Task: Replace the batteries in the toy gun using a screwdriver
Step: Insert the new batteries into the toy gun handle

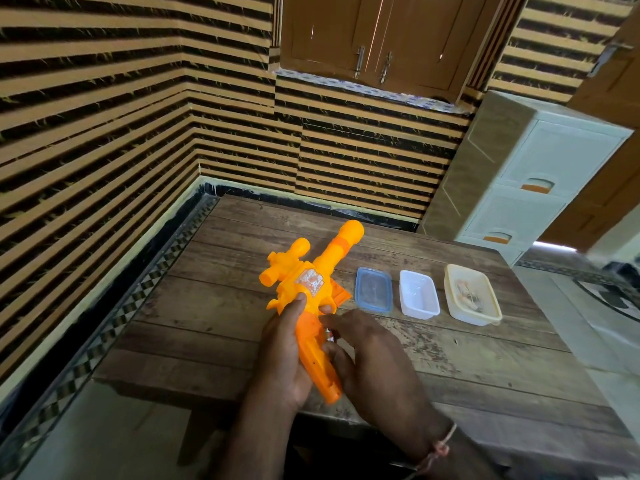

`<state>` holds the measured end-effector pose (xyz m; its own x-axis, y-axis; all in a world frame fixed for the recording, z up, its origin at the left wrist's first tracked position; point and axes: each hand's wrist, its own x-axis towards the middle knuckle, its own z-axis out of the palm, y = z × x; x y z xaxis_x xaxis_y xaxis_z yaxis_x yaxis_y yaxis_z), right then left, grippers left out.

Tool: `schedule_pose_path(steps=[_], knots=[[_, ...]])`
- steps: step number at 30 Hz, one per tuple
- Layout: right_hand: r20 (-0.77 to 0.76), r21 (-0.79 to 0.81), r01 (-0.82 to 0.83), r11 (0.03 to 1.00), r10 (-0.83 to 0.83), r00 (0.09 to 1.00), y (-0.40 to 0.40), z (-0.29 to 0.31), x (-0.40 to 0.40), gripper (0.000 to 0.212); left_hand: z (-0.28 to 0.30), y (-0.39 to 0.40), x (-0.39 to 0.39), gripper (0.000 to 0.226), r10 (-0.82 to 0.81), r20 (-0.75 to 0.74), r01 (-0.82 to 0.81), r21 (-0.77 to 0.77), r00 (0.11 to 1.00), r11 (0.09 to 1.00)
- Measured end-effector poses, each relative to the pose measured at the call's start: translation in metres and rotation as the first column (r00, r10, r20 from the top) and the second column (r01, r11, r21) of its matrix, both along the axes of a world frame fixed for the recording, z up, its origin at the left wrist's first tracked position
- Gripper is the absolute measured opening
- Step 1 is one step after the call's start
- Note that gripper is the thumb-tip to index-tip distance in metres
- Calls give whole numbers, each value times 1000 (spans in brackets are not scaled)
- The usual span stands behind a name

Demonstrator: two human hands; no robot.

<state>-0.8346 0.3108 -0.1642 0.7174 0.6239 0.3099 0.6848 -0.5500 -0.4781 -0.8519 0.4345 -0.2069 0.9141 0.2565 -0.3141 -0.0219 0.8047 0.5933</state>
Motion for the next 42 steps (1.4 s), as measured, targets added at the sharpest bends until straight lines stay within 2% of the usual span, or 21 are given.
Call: schedule_pose_path(steps=[4, 11, 15, 17, 19, 20, 21, 22, 23, 24, 25, 26, 28, 35, 39, 42], knots=[[55, -51, -53, 997, 56, 997, 0, -1, -1, 19, 3, 1, -2, 61, -19, 18, 18, 34, 1000, 999], [78, -66, -76, 995, 81, 994, -9, -11, -5, 29, 3, -3, -2, 68, -7, -17, 7, -7, 1000, 1000], [38, -37, -75, 997, 76, 996, -15, -14, -5, 37, 12, -2, -4, 48, -24, 16, 24, -17, 1000, 1000], [-32, 69, -90, 994, 92, 995, -14, -13, -5, 32, 19, -2, -6, 41, -8, 44, 8, -12, 999, 1000], [-191, 322, -2, 947, 67, 979, -9, -6, -6, 19, 23, -1, -6, 38, 41, 54, -41, -2, 998, 999], [-340, 458, 150, 876, 17, 940, -8, -1, -5, 16, 23, 0, -6, 36, 77, 49, -78, 19, 996, 997], [-560, 524, 385, 760, -33, 828, -10, 2, 0, 18, 22, 1, -6, 35, 110, 43, -111, 38, 993, 993], [-786, 491, 626, 606, -2, 618, -14, 5, 6, 22, 21, 2, -6, 35, 136, 30, -137, 50, 990, 989], [-924, 374, 807, 458, 106, 368, -18, 6, 12, 23, 20, 4, -7, 35, 154, 17, -155, 58, 988, 986], [-959, 244, 904, 351, 225, 172, -23, 7, 18, 23, 20, 5, -8, 34, 172, 3, -172, 62, 985, 983], [-948, 159, 944, 288, 311, 65, -29, 7, 23, 22, 19, 6, -9, 33, 186, -14, -185, 59, 982, 981], [-934, 113, 961, 251, 357, 17, -32, 6, 27, 21, 18, 6, -8, 32, 194, -30, -192, 53, 981, 980], [-916, 76, 976, 204, 401, -12, -33, 5, 30, 18, 18, 6, -8, 31, 199, -40, -197, 51, 979, 979], [-877, 35, 995, 89, 479, -12, -25, 1, 27, 18, 20, 5, -7, 30, 212, -56, -210, 38, 976, 977], [-838, -11, 999, -32, 546, 8, -22, 0, 27, 21, 19, 5, -7, 31, 216, -72, -215, 23, 974, 976], [-825, 8, 999, -53, 565, 37, -23, 0, 29, 24, 19, 3, -7, 31, 216, -71, -215, 16, 974, 976]])
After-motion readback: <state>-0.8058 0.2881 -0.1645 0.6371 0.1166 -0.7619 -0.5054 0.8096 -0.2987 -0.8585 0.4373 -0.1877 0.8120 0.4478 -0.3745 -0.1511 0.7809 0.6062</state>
